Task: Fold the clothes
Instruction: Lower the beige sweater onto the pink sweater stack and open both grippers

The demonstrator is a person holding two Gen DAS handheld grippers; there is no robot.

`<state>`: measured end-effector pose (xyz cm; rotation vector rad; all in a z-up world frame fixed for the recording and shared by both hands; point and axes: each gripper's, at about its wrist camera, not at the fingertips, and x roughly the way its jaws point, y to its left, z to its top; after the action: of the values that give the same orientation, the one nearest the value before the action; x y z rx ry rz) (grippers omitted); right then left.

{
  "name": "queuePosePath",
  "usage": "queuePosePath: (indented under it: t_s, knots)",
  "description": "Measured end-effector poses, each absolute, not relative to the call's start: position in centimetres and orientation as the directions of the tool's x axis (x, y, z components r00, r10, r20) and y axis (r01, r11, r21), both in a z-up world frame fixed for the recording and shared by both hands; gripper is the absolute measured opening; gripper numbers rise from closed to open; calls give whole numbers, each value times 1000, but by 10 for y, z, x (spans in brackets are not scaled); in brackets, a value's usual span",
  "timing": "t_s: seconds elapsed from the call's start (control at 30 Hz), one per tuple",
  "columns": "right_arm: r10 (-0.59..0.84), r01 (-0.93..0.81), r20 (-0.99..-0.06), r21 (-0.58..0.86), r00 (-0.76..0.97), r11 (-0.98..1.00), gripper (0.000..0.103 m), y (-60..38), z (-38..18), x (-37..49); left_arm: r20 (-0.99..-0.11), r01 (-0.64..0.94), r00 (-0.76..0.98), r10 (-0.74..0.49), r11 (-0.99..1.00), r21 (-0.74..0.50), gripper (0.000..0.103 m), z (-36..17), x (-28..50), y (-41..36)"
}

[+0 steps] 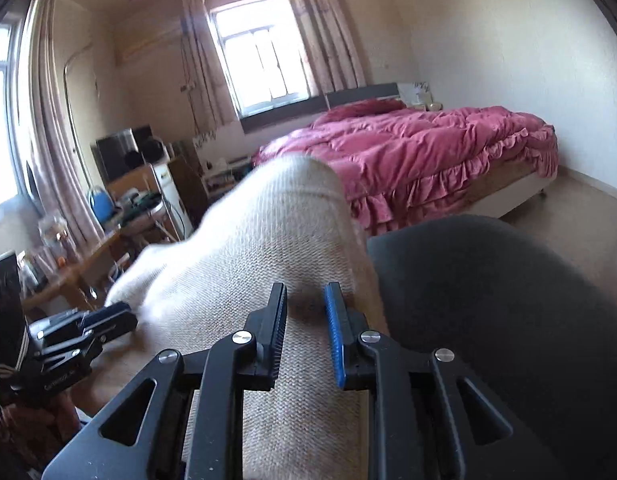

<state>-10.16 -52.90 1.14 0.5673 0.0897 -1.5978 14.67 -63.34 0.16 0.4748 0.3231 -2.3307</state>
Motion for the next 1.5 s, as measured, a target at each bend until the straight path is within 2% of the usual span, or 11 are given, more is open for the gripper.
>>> queuePosePath:
  t_s: [0.1, 0.2, 0.33, 0.53, 0.73, 0.8, 0.93, 1.07, 1.3, 1.43, 1.5]
  knots:
    - [-915, 952, -401, 296, 52, -75, 20, -516, 22, -94, -405, 660, -711, -575, -744, -101, 20, 6, 143, -616]
    - [-905, 957, -422, 281, 61, -66, 20, -514, 17, -87, -458, 651, -680, -572, -759, -18, 20, -5, 128, -610]
    - [-888, 965, -457, 252, 51, -74, 20, -516, 6, -78, -521, 664, -643, -562, -747, -14, 20, -32, 135, -618]
    - [-860, 975, -509, 207, 34, -84, 20, -519, -12, -65, -520, 662, -640, -566, -750, 3, 22, -31, 149, -607]
    - [-866, 976, -499, 201, 31, -81, 23, -501, -6, -51, -397, 634, -745, -536, -753, -175, 22, -8, 184, -588]
    - [-860, 977, -508, 203, 46, -68, 23, -498, -5, -46, -400, 613, -750, -527, -781, -120, 22, -6, 179, -581]
    - [-840, 973, -541, 217, 51, -81, 23, -500, -17, -49, -519, 661, -627, -581, -750, 41, 23, -22, 159, -587]
    - [-825, 961, -564, 247, 39, -124, 23, -506, -34, -63, -536, 691, -643, -547, -716, -97, 25, -30, 174, -615]
    - [-831, 953, -555, 269, 34, -141, 23, -505, -30, -66, -526, 720, -635, -566, -680, -137, 25, -24, 183, -606]
    - [-852, 951, -522, 279, 31, -137, 42, -490, -18, -56, -525, 776, -593, -610, -607, -171, 27, -16, 189, -586]
    - [-860, 954, -510, 265, 18, -137, 47, -481, -11, -48, -528, 798, -567, -632, -579, -165, 28, -12, 188, -576]
